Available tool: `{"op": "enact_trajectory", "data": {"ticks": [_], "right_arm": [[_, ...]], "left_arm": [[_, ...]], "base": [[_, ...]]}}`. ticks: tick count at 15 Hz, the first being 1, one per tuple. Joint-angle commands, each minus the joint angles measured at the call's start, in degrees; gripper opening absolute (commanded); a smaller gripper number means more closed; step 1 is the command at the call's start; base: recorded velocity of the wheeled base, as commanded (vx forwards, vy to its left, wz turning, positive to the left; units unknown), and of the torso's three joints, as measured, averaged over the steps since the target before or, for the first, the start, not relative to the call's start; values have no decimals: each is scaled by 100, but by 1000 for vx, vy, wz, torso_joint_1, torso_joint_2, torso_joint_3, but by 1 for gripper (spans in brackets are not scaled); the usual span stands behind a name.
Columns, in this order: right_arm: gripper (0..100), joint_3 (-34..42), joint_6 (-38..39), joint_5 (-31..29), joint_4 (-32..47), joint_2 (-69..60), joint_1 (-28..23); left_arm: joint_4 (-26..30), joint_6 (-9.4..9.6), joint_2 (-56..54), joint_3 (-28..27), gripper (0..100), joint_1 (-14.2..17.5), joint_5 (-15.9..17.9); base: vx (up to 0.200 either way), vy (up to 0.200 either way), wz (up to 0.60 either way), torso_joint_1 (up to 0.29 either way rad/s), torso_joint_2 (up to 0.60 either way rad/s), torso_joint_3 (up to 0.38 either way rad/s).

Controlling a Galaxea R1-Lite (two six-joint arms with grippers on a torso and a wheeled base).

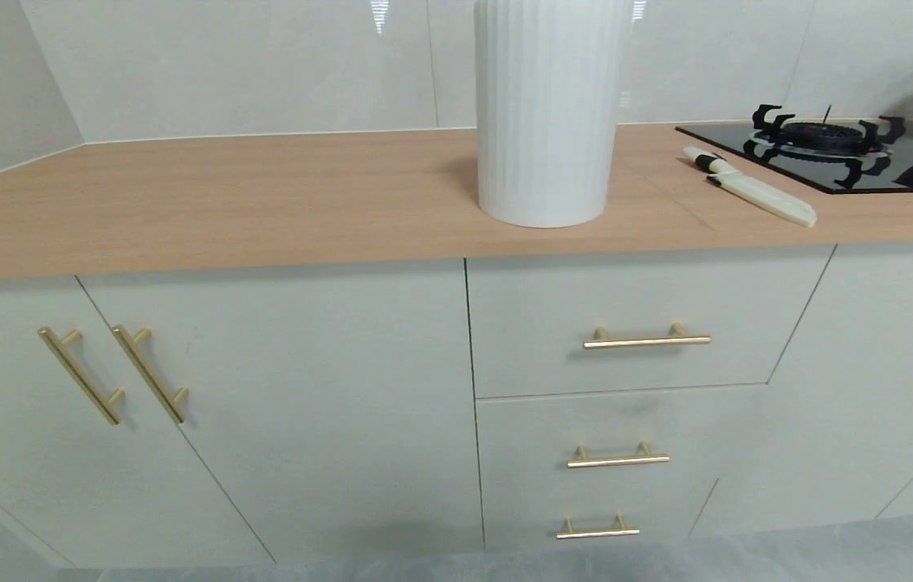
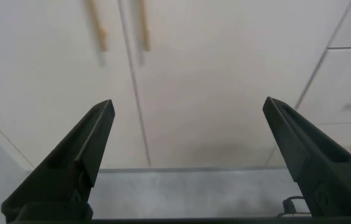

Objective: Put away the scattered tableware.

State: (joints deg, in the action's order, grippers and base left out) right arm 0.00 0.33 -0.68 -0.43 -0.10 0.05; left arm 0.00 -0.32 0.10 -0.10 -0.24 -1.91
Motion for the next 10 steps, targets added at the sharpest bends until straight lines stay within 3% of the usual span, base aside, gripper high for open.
{"op": "enact_trajectory", "data": {"ticks": [1,2,10], "right_arm": [[100,0,2,-2,-1,10,4],[100,0,2,-2,-1,10,4],[100,0,2,-2,-1,10,4]], "left_arm": [[0,-3,-1,10,100,-2,-2],[0,-3,-1,1,100,7,-2],[0,-3,-1,1,100,-2,-2]], "base": [[0,-200,0,2,7,2],[0,-200,0,-2,2,-2],[0,0,0,0,0,0]]}}
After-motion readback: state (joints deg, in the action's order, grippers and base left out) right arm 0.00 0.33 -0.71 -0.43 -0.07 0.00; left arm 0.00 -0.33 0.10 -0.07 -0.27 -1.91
